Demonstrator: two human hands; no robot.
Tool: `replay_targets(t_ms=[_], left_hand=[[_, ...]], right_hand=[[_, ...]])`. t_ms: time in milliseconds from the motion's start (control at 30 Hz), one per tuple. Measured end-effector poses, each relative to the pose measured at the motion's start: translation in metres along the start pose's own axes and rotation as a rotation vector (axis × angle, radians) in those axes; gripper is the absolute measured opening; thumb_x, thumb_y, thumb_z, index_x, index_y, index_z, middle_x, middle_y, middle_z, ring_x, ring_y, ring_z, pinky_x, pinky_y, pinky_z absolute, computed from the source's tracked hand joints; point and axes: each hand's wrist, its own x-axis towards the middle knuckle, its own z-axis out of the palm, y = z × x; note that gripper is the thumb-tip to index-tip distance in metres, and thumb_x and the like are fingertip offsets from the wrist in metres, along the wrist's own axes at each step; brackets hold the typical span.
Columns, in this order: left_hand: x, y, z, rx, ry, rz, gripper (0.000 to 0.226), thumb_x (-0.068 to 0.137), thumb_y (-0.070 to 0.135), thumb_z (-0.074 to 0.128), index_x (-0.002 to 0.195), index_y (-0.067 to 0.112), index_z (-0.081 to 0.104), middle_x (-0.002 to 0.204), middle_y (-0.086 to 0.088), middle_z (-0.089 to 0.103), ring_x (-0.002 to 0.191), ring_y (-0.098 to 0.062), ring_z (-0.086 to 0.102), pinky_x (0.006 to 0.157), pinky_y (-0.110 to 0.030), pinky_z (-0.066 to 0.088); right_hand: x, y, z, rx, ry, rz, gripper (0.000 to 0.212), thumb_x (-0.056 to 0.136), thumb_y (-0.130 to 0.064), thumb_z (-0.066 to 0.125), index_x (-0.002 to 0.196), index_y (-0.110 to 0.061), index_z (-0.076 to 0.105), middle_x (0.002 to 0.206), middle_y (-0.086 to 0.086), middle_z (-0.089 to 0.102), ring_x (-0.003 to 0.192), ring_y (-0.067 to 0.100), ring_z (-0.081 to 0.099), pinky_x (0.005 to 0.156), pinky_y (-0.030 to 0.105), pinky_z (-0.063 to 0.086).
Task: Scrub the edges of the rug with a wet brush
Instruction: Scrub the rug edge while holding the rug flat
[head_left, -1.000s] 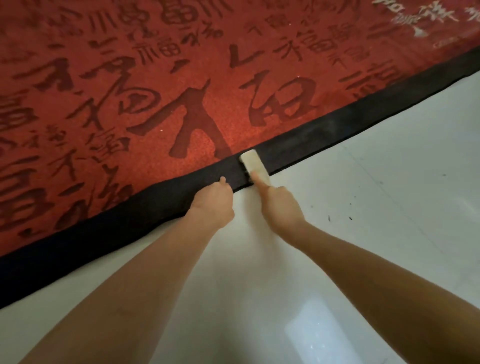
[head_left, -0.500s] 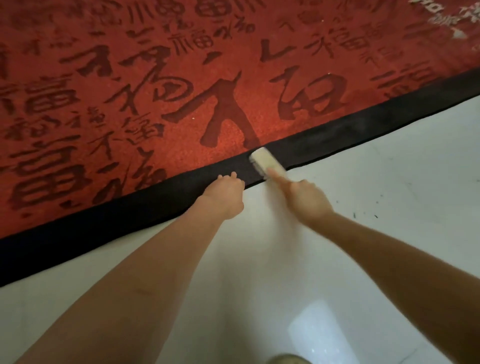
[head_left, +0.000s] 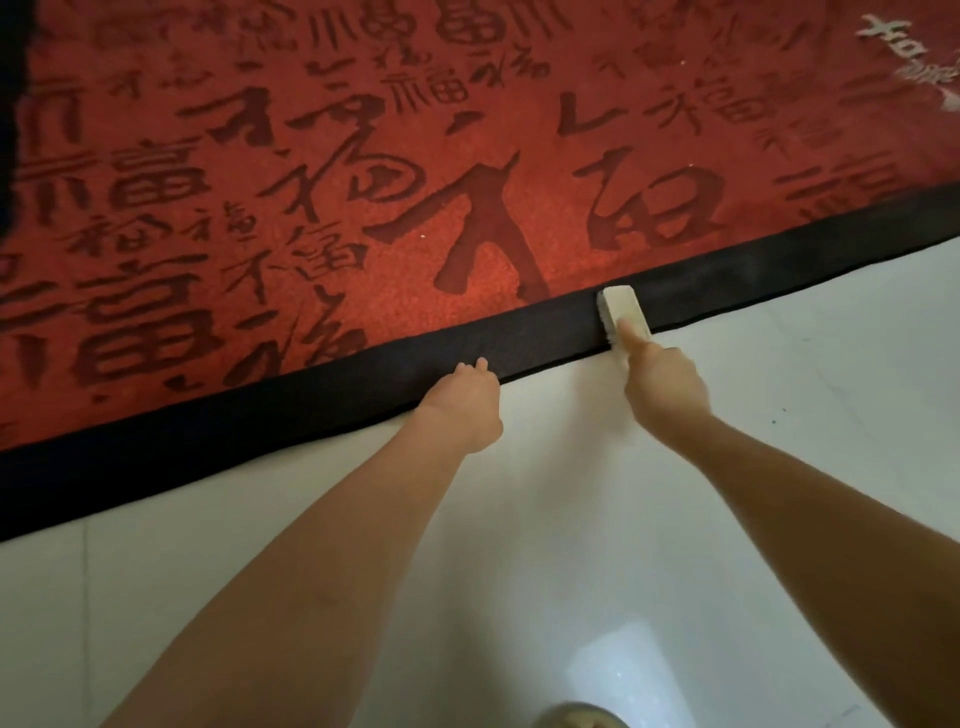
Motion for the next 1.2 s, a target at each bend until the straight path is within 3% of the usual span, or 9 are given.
replay_targets(t_ms=[200, 267, 367, 500, 567, 733, 933, 1100, 1200], left_hand=[[-0.004, 0.004, -0.007, -0.033, 0.044, -0.058, 0.054, 0.095, 0.008, 0.043, 0.147, 0.000, 0.032, 0.154, -0.019, 0.030, 0.132, -0.032, 0.040, 0.100, -0.035, 0.038], [-0.003, 0.004, -0.004, -0.030, 0.036, -0.039, 0.056, 0.094, 0.008, 0.043, 0.149, 0.000, 0.030, 0.161, -0.016, 0.019, 0.139, -0.032, 0.032, 0.106, -0.036, 0.036], [-0.005, 0.007, 0.004, -0.008, 0.004, -0.037, 0.061, 0.094, 0.009, 0.044, 0.152, 0.002, 0.025, 0.164, -0.013, 0.008, 0.147, -0.033, 0.019, 0.111, -0.038, 0.033], [-0.007, 0.004, 0.001, -0.054, 0.033, -0.054, 0.053, 0.096, 0.015, 0.045, 0.145, 0.001, 0.034, 0.154, -0.017, 0.032, 0.140, -0.033, 0.033, 0.107, -0.039, 0.036], [-0.010, -0.006, 0.007, -0.040, 0.055, -0.075, 0.057, 0.095, 0.015, 0.048, 0.148, 0.001, 0.030, 0.156, -0.016, 0.026, 0.143, -0.031, 0.028, 0.111, -0.039, 0.034], [-0.027, -0.057, 0.025, -0.077, 0.014, -0.273, 0.068, 0.099, 0.011, 0.041, 0.157, 0.015, 0.006, 0.165, -0.005, -0.004, 0.148, -0.042, 0.003, 0.118, -0.054, 0.022], [-0.029, -0.060, 0.017, -0.018, 0.020, -0.243, 0.060, 0.099, 0.009, 0.036, 0.156, 0.006, 0.015, 0.164, -0.013, 0.004, 0.145, -0.042, 0.019, 0.117, -0.046, 0.022], [-0.038, -0.066, 0.015, 0.079, 0.008, -0.165, 0.058, 0.099, 0.008, 0.036, 0.154, 0.005, 0.020, 0.164, -0.014, 0.005, 0.144, -0.036, 0.025, 0.116, -0.040, 0.023], [-0.042, -0.069, 0.012, 0.114, -0.053, -0.131, 0.059, 0.099, 0.008, 0.037, 0.154, 0.004, 0.017, 0.163, -0.015, 0.005, 0.144, -0.036, 0.024, 0.114, -0.041, 0.025]], right_hand=[[-0.053, -0.039, 0.028, 0.079, -0.202, -0.335, 0.066, 0.098, -0.018, 0.023, 0.145, -0.058, 0.001, 0.087, 0.011, 0.055, 0.076, 0.029, 0.057, 0.075, 0.035, 0.042], [-0.026, -0.017, 0.015, -0.043, -0.158, -0.244, 0.064, 0.099, -0.015, 0.027, 0.149, -0.051, 0.010, 0.100, 0.016, 0.059, 0.089, 0.035, 0.059, 0.079, 0.038, 0.043], [-0.015, -0.019, 0.003, 0.089, -0.018, -0.012, 0.060, 0.095, -0.007, 0.028, 0.148, -0.035, 0.027, 0.102, 0.017, 0.059, 0.084, 0.036, 0.055, 0.074, 0.038, 0.045], [-0.063, -0.076, 0.038, 0.160, -0.201, -0.281, 0.062, 0.098, -0.015, 0.029, 0.149, -0.046, 0.014, 0.088, 0.007, 0.051, 0.077, 0.026, 0.050, 0.070, 0.031, 0.038], [-0.054, -0.063, 0.037, 0.064, -0.207, -0.416, 0.067, 0.098, -0.015, 0.031, 0.148, -0.052, 0.008, 0.087, 0.010, 0.056, 0.077, 0.030, 0.055, 0.070, 0.033, 0.041], [-0.012, -0.029, 0.009, 0.042, -0.020, -0.082, 0.052, 0.100, -0.014, 0.029, 0.146, -0.038, 0.032, 0.090, 0.017, 0.057, 0.081, 0.037, 0.054, 0.072, 0.039, 0.042], [-0.085, -0.087, 0.058, 0.025, -0.251, -0.485, 0.076, 0.094, -0.006, 0.031, 0.150, -0.048, 0.002, 0.097, 0.012, 0.062, 0.087, 0.033, 0.062, 0.080, 0.038, 0.048], [-0.040, -0.057, 0.024, 0.008, -0.056, -0.149, 0.069, 0.092, -0.004, 0.030, 0.150, -0.040, 0.021, 0.087, 0.014, 0.056, 0.080, 0.035, 0.054, 0.070, 0.036, 0.038], [-0.082, -0.110, 0.051, 0.033, -0.193, -0.294, 0.066, 0.092, -0.002, 0.030, 0.149, -0.034, 0.023, 0.089, 0.012, 0.055, 0.087, 0.033, 0.059, 0.072, 0.036, 0.042]])
